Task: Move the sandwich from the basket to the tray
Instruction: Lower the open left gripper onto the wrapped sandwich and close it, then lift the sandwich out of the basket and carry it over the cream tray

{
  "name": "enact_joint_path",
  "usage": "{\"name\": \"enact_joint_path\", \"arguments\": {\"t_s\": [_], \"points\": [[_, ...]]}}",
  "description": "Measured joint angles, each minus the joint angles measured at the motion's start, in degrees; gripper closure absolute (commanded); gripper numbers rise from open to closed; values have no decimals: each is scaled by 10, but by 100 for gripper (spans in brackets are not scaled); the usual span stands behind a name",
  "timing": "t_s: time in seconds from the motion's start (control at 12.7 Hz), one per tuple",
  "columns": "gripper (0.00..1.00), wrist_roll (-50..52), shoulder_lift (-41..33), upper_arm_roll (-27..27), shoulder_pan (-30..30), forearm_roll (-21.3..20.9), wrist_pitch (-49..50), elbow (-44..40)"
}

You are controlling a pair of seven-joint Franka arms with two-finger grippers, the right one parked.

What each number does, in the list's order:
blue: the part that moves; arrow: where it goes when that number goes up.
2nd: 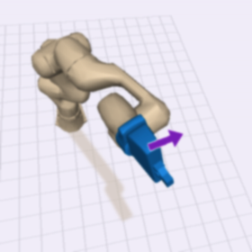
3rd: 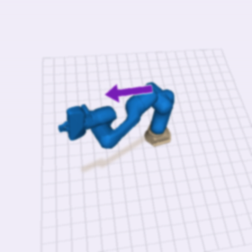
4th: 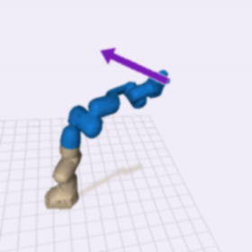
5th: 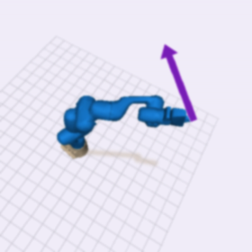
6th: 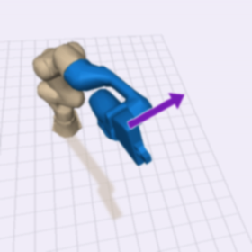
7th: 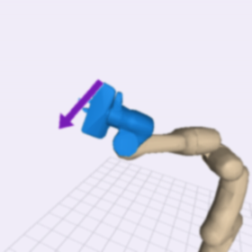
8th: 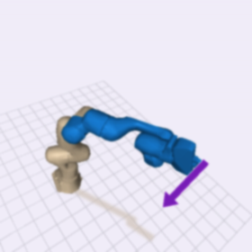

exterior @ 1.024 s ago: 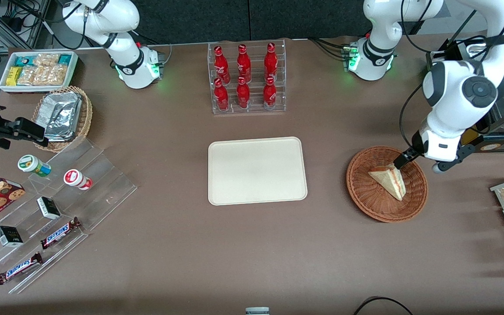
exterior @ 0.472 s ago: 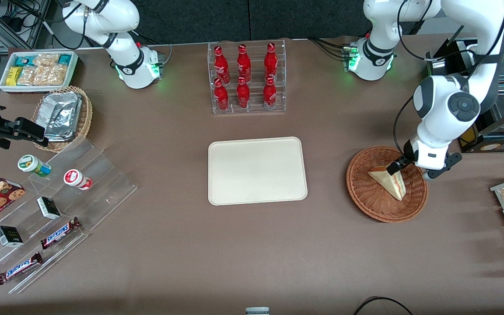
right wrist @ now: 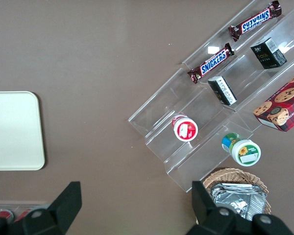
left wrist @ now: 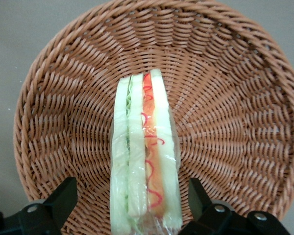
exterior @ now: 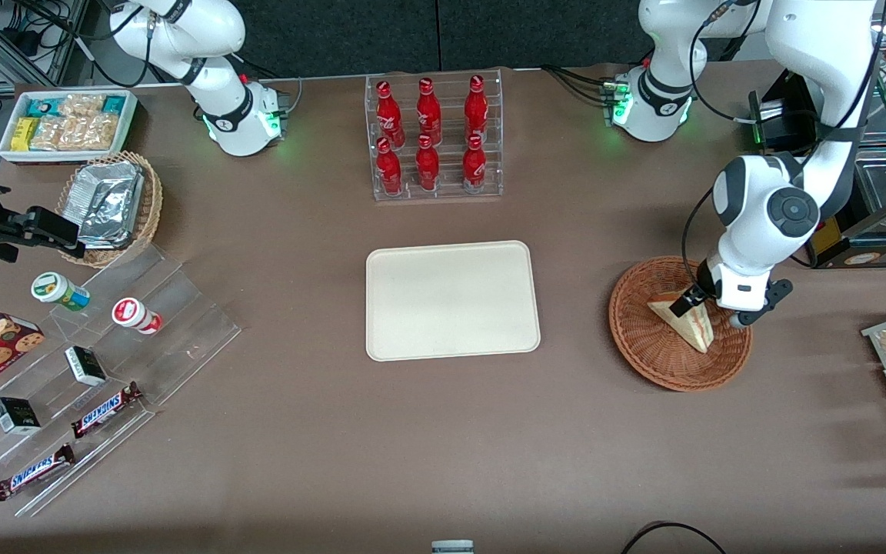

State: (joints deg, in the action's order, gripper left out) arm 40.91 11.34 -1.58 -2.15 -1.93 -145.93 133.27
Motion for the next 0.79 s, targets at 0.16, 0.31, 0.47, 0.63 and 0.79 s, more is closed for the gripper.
{"name": "enact_joint_path", "arguments": {"t_s": [0.16,0.31,0.47,0.63,0.79], "points": [[100,27,5,0,0,0,0,0],[100,49,4,-1,0,0,1,0],[100,50,4,-1,0,0,11,-4],[100,51,5,-2,0,0,53,-25],[100,51,8,-10,-2,0,146,-83]]}}
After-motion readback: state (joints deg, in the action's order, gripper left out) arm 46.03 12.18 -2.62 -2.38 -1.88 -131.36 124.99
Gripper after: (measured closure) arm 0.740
